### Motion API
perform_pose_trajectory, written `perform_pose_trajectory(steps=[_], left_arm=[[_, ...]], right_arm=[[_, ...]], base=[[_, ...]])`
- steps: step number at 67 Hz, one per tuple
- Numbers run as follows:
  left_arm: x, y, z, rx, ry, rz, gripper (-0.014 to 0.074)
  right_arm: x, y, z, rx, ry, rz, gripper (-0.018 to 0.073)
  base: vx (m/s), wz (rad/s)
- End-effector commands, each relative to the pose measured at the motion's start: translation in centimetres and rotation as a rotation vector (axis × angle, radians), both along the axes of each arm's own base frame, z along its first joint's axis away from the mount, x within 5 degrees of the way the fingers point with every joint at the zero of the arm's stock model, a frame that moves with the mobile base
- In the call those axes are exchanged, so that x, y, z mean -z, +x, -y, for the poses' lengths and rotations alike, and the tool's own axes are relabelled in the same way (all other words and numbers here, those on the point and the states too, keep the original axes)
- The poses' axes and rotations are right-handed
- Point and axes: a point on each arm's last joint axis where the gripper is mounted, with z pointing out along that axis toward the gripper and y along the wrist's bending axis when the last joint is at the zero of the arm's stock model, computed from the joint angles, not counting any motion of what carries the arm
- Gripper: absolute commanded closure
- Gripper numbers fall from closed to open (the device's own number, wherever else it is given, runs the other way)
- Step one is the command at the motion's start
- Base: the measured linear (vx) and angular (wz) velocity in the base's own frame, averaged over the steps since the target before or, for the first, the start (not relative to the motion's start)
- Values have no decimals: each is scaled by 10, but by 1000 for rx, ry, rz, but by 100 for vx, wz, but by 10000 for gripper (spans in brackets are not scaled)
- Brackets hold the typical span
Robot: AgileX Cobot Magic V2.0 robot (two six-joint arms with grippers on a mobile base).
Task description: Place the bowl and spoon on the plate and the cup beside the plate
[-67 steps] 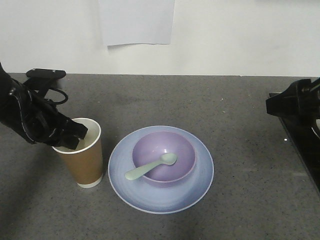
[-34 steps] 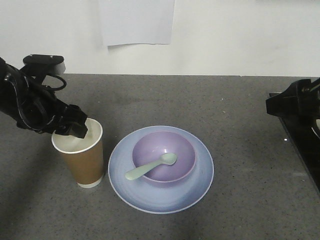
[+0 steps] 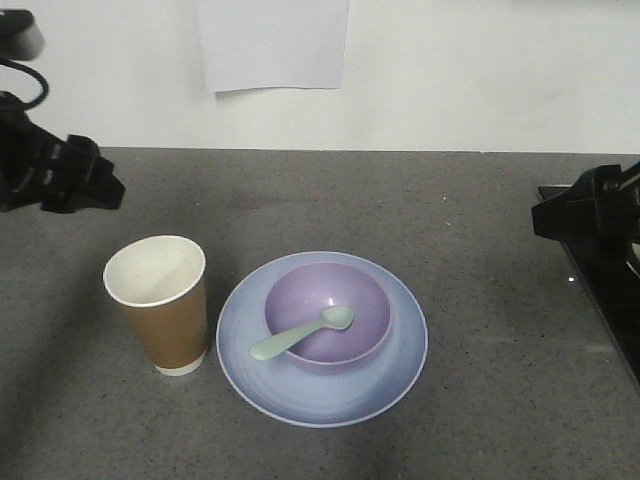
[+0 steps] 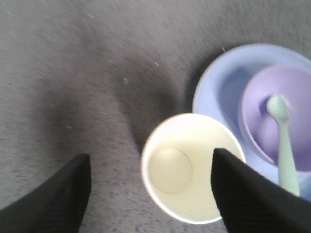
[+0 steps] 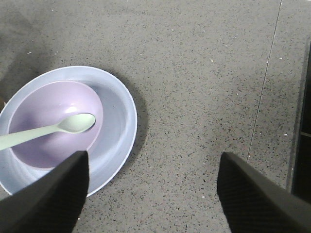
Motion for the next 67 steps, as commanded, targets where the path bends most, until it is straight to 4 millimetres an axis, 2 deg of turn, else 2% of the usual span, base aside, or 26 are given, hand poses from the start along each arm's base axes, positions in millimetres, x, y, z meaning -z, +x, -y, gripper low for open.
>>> perform_pose_trajectory(steps=[1,11,28,38,56,67], left_arm=[[-34,-19,-9,-76,-26,175,101],[-38,-43,-21,-146,-27,260,101],[3,-85,-31,-162,-58,323,101],[17,-110,-37,-159,-78,387,101],[15,-146,-47,-160,-99,508,101],[11,-158,-50,-161,-112,549,101]], right_arm=[[-15,-2,2,17,13,91,21],[-19,-7,7,45,-19,127,21],[-34,-36,26,166,-113,211,21],[-42,-59,32,184,-124,248,22],[-52,-100,39,193,-105,321,48],[-53,-117,41,196,-100,338,73]], base=[[0,0],[0,0],[0,0],[0,0],[0,0],[0,0]])
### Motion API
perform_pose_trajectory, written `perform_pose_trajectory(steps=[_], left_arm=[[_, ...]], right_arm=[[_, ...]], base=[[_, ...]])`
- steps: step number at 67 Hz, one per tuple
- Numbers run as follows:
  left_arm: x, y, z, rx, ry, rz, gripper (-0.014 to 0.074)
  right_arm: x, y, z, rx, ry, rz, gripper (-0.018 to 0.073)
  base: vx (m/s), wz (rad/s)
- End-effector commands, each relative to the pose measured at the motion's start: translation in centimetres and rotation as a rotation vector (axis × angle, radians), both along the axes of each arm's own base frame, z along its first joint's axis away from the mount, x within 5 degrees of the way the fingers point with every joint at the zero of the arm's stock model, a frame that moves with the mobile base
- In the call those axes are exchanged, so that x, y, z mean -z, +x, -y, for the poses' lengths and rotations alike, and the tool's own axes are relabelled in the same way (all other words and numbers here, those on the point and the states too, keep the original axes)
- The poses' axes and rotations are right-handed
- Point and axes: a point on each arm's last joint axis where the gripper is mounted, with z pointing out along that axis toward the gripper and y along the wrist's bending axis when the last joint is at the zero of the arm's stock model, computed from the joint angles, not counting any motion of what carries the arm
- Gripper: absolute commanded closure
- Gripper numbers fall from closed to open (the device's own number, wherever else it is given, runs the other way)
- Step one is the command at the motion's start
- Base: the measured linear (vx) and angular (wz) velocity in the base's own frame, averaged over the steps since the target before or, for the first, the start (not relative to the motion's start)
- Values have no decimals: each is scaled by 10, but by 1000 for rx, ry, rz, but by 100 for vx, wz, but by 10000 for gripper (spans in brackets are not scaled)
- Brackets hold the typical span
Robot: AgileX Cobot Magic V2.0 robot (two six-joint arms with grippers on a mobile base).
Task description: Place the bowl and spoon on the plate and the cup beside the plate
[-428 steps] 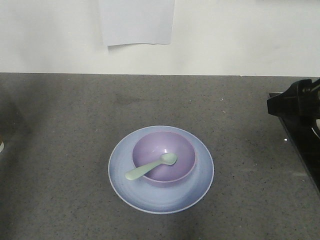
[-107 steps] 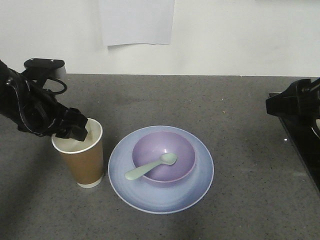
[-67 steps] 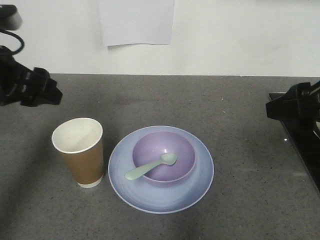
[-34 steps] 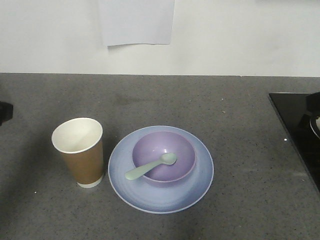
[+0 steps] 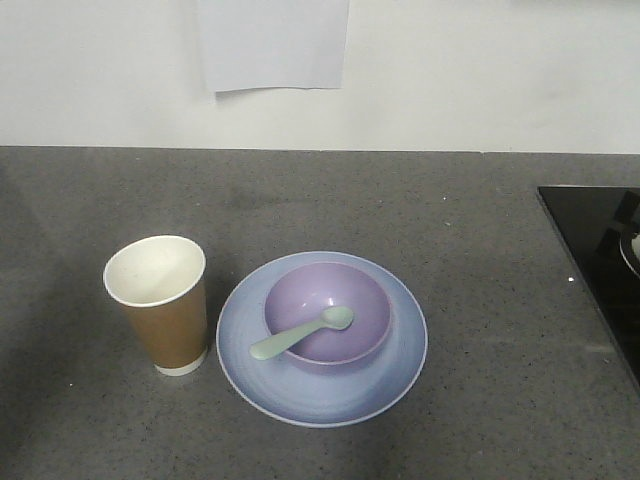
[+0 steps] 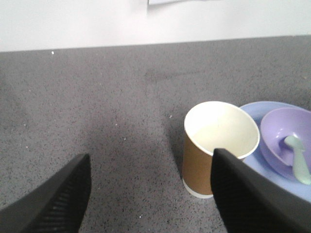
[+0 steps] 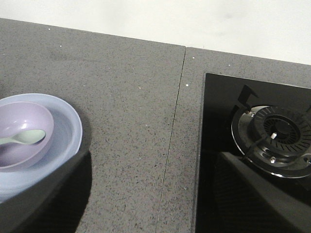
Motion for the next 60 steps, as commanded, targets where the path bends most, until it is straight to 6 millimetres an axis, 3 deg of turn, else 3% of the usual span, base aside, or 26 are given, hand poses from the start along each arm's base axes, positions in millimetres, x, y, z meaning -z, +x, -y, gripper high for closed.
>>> perform_pose_trajectory(steps=[1,5,17,27,36,45,51,60], left_arm=[[-14,-3,0,4,-29,110,101],[-14,-4,0,4,-29,108,105],[-14,-5,-1,3,-28,105,148],[-14,-5,-1,3,-28,105,239],[-14,-5,-1,3,-28,105,398],[-14,-5,-1,3,-27,102,601],[-14,-5,-1,3,-27,102,605],[-14,-5,-1,4,-30,101,604]], right_arm=[[-11,-5,2,12,2,95,76],[-5,-7,2,10,4,115,84],[38,-3,1,23,30,56,104],[61,-6,2,23,34,64,142],[64,-7,2,20,38,92,253],[64,-7,2,20,39,96,447],[64,-6,2,23,31,98,578],[64,-7,2,23,31,94,570]], base=[[0,0],[0,0],[0,0],[0,0],[0,0],[0,0],[0,0],[0,0]])
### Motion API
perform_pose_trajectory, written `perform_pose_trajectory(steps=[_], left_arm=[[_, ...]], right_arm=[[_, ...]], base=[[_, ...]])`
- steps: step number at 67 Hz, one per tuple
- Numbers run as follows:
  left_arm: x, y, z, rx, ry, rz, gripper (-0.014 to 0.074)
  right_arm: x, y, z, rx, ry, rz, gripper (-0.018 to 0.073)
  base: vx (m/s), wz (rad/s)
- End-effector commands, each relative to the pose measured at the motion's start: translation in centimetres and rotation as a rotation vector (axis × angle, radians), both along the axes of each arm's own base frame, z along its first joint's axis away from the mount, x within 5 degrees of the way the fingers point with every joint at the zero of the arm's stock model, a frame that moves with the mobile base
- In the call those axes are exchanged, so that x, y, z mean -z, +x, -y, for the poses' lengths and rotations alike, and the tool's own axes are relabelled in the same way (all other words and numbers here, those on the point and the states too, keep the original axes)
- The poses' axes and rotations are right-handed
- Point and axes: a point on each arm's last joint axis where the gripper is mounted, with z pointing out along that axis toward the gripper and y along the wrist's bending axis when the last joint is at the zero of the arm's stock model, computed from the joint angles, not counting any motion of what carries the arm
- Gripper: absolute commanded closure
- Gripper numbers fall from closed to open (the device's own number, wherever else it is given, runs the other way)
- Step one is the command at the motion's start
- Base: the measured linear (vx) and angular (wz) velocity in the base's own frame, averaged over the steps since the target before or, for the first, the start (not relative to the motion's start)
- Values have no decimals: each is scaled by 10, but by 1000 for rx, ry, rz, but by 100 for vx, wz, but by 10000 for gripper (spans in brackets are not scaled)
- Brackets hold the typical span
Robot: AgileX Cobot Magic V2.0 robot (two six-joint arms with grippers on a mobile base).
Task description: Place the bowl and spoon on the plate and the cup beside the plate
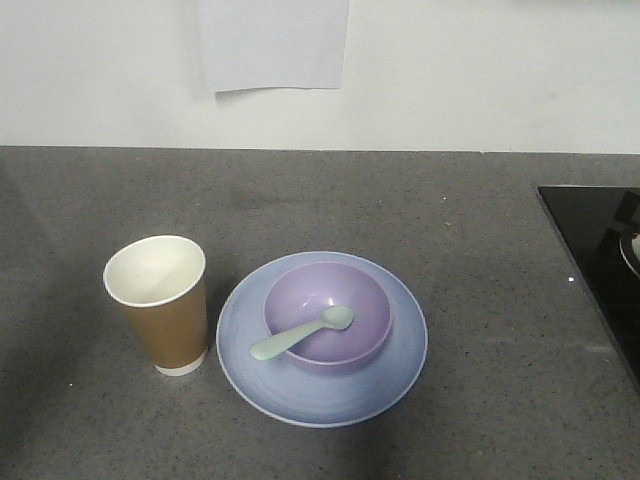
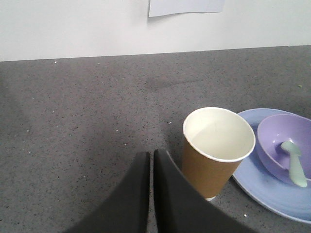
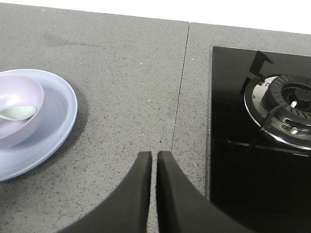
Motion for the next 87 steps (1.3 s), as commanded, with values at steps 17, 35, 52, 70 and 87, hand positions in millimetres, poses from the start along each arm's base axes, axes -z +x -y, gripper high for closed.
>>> perform_pose_trajectory(steps=[17,35,52,70,87], left_arm=[[-12,1,1,5,-26,79,604],[-12,1,1,5,-26,79,603],[-12,1,1,5,-25,79,603],[2,-3,-1,4,-20,127,603],[61,-22,-4,12,-79,345,603]], right_arm=[[-12,3,1,4,-8,86,570],[-12,3,1,4,-8,86,570],[-12,3,1,4,-8,86,570],[-12,3,1,4,-8,86,570],[-12,3,1,4,-9,85,570]], base=[[0,0],[0,0],[0,0],[0,0],[0,0]])
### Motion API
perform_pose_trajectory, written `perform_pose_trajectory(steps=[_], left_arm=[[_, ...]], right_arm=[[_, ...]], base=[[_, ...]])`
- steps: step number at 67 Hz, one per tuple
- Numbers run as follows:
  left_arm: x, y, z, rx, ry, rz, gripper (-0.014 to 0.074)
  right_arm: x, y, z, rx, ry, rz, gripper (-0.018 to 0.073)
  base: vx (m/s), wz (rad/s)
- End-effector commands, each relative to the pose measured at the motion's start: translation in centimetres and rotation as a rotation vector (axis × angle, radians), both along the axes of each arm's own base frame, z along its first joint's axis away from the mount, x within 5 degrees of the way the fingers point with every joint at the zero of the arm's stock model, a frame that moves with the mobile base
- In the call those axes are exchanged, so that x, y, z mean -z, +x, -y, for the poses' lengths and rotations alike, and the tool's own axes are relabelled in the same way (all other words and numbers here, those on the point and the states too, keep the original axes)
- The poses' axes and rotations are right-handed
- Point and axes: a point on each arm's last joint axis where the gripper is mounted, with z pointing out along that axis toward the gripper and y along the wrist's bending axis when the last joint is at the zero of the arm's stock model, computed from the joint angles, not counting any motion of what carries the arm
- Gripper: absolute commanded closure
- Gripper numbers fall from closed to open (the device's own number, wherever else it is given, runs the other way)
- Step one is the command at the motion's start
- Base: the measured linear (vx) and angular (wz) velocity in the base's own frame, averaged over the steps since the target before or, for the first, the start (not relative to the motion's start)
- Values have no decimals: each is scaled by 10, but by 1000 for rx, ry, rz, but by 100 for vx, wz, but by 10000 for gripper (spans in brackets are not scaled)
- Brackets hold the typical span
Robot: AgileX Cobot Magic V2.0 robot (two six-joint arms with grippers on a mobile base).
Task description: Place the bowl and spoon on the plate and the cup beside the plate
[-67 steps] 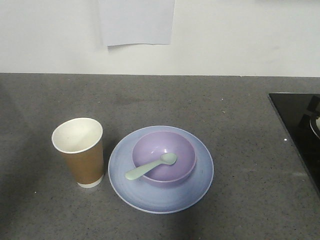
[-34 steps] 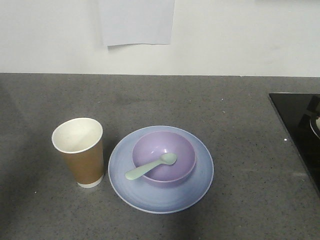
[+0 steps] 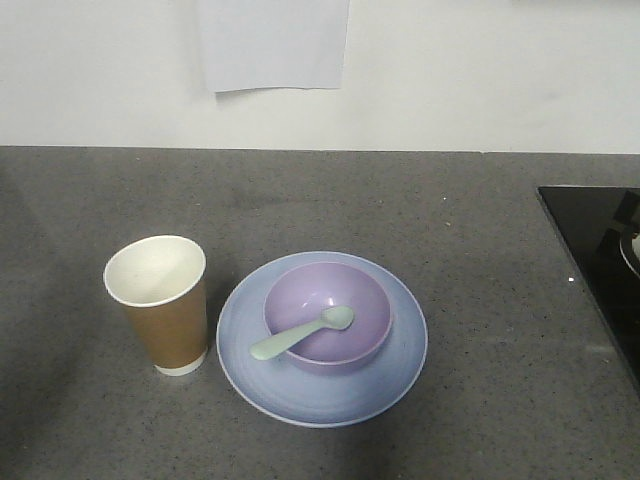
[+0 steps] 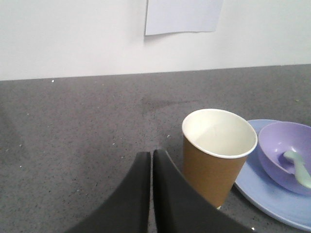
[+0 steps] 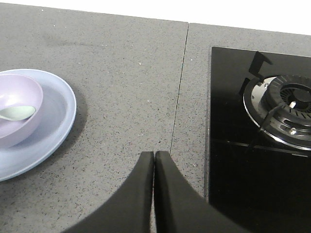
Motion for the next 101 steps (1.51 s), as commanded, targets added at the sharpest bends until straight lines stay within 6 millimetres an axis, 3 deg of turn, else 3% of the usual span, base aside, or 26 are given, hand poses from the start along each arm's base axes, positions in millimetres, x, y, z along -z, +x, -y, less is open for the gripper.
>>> perform_pose_trajectory(steps=[1,20,41,101], left_arm=[[5,-5,-1,-1,-54,177,603],[69,-26,-9,-90,-64,303,603],[105,-19,-8,-98,-78,365,603],[104,-19,-8,-97,-72,373,603]], right_arm=[[-12,3,1,4,-6,84,570],[-12,3,1,4,-6,84,570],[-12,3,1,4,-6,83,570],[-12,3,1,4,-7,84,570]], base=[[0,0],[0,0],[0,0],[0,0]])
